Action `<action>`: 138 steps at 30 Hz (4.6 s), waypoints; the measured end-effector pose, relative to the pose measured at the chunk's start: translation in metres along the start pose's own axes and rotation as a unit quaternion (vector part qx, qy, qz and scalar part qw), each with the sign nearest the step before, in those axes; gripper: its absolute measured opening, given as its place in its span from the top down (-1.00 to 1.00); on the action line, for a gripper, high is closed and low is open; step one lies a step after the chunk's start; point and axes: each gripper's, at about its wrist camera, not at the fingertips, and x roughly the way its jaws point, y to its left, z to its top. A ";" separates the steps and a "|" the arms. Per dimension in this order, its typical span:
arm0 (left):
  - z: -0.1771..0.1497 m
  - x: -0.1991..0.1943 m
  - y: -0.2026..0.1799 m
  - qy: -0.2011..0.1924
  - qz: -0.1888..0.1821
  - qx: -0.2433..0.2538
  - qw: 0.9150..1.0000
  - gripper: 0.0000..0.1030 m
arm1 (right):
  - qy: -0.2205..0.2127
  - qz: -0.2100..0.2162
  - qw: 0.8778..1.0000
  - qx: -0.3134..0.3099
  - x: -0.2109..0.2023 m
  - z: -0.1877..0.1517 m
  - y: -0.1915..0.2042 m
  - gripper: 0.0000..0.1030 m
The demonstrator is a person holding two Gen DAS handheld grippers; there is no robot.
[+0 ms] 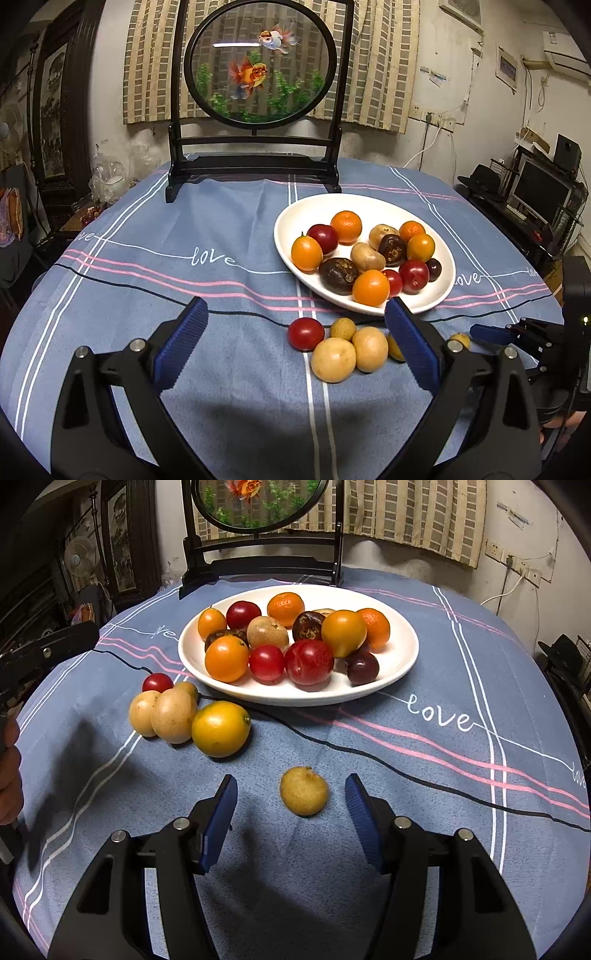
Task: Organize fruits
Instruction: 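Grasp a small yellow-green fruit with the right tool while the left tool grasps a tan potato-shaped fruit, then place the tan fruit and yellow-green fruit on the white plate with both tools, then grasp the yellow lemon with the right tool while the left tool grasps another tan fruit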
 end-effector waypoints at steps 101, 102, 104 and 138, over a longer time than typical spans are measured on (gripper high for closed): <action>0.061 0.089 -0.050 0.043 -0.097 0.052 0.993 0.31 | -0.170 0.039 0.979 0.102 -0.003 0.070 -0.035 0.46; 0.065 0.093 -0.050 0.043 -0.093 0.053 0.993 0.32 | -0.171 0.039 0.979 0.103 0.002 0.075 -0.035 0.46; 0.075 0.109 -0.050 0.044 -0.081 0.054 0.994 0.32 | -0.172 0.040 0.978 0.110 0.009 0.086 -0.039 0.46; 0.069 0.049 -0.006 0.015 -0.034 0.005 0.999 -0.95 | -0.140 0.064 0.984 0.090 -0.011 0.089 -0.025 -0.18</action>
